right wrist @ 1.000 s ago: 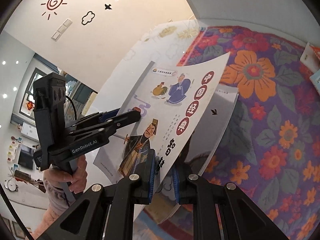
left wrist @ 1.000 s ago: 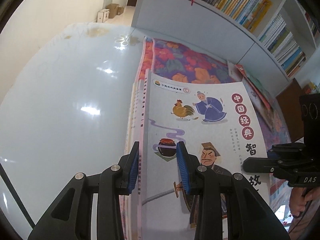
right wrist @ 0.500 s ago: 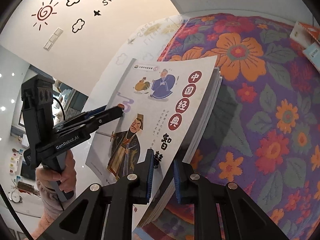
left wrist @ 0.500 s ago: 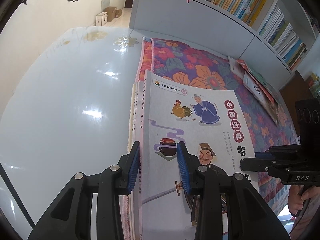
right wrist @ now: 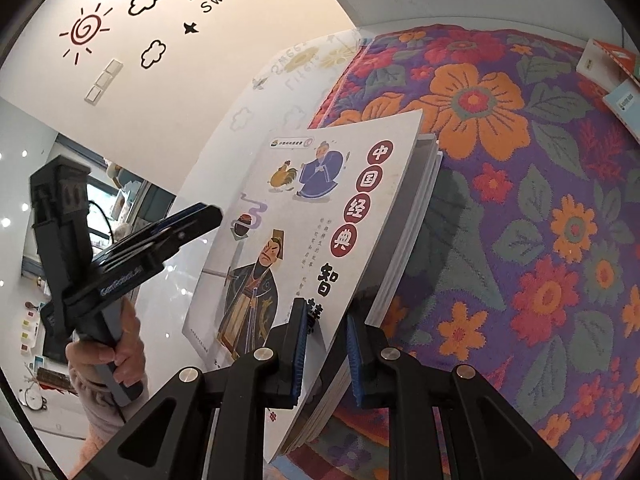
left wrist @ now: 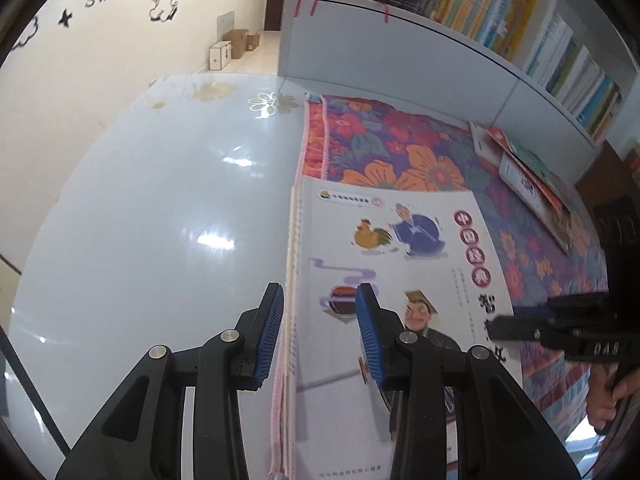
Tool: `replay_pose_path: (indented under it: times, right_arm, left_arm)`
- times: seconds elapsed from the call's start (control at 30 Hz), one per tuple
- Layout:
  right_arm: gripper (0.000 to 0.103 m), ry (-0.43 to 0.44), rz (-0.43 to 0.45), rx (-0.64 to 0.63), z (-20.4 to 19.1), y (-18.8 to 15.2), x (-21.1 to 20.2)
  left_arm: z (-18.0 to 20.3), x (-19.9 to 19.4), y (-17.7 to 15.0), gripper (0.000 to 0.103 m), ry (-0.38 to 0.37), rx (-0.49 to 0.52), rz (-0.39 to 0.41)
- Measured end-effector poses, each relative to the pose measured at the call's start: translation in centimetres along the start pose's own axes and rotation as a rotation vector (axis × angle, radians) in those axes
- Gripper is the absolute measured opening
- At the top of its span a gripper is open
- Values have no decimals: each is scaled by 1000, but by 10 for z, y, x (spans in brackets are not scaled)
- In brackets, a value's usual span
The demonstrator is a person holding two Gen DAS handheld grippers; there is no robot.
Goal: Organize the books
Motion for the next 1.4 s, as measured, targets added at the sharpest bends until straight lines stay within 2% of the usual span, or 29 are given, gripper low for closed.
replay_pose_path:
  times: [0.23,0.37,0.53,0.63,0.83,0.97,1.2,1.4]
  right_arm:
    - [18,-3,-27,48,3,1,-1]
    - [18,29,-52,150,19,-2,-5]
    - [18,-7,-10,174,35,-9,-24]
    - [18,-17,-15,182,40,-14,-29]
    - [18,-7,-55,200,53,-36,-34]
    - [18,-7,-91,220,71,-56,-45]
    - [18,-30,20,284,133,-72,-117]
    - [18,-71,221,403,232,-71,-196]
  left_arm:
    - [18,0,-12,35,-8,25,-27]
    - [21,-6,-15,35,-6,20,-24]
    - [29,-9,-19,35,-4,17,-29]
    - [37,-10,-25,35,-20,6,-40]
    - [62,-16,-27,35,-51,-8,-32]
    - [94,-18,-28,35,-64,30,-27]
    - [159,6,-9,35,-123,62,-29]
    - [232,54,18,38,-194,26,24]
Point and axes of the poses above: each gripper's, at about its wrist camera, not at the fingertips, and x roughly the way its jaws point, z to its right, y to its top, the point moved 1 cm from there along x, roughly the way its jaws point, and after that the axes turned 9 degrees about -y, right-handed, at the moved point
